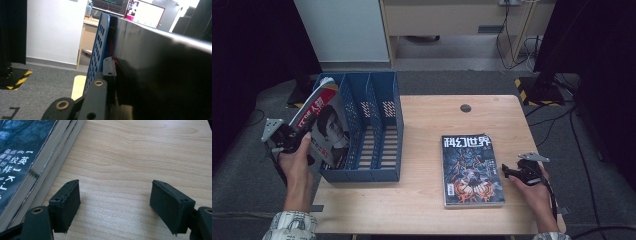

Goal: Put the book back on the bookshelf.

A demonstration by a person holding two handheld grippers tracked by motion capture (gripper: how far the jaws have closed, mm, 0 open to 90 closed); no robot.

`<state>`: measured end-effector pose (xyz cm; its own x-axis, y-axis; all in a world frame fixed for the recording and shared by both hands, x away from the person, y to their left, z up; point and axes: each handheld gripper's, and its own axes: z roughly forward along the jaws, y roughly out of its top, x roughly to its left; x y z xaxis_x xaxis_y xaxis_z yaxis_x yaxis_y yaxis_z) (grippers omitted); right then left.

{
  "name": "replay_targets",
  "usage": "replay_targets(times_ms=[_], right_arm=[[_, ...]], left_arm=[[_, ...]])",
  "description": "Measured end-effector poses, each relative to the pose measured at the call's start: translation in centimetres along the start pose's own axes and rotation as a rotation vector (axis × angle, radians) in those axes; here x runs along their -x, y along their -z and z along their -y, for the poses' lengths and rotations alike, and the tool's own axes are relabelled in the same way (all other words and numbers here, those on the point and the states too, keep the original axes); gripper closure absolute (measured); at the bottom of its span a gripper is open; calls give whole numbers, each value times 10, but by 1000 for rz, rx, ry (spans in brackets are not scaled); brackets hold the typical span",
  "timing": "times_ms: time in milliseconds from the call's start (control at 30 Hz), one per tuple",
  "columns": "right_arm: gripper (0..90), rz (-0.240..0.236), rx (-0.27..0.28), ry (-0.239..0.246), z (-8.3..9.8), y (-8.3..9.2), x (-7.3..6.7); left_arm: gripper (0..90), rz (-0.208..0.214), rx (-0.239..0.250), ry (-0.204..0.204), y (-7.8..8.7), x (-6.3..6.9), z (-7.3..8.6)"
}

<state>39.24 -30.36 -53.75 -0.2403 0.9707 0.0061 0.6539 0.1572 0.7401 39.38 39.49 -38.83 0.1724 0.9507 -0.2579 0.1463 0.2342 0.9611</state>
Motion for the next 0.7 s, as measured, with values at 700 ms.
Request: replay_targets(times_ms=[700], right_arm=[[242, -1, 1, 3, 0, 0, 0]], left_arm=[[864, -35, 55, 1, -9, -2, 0]])
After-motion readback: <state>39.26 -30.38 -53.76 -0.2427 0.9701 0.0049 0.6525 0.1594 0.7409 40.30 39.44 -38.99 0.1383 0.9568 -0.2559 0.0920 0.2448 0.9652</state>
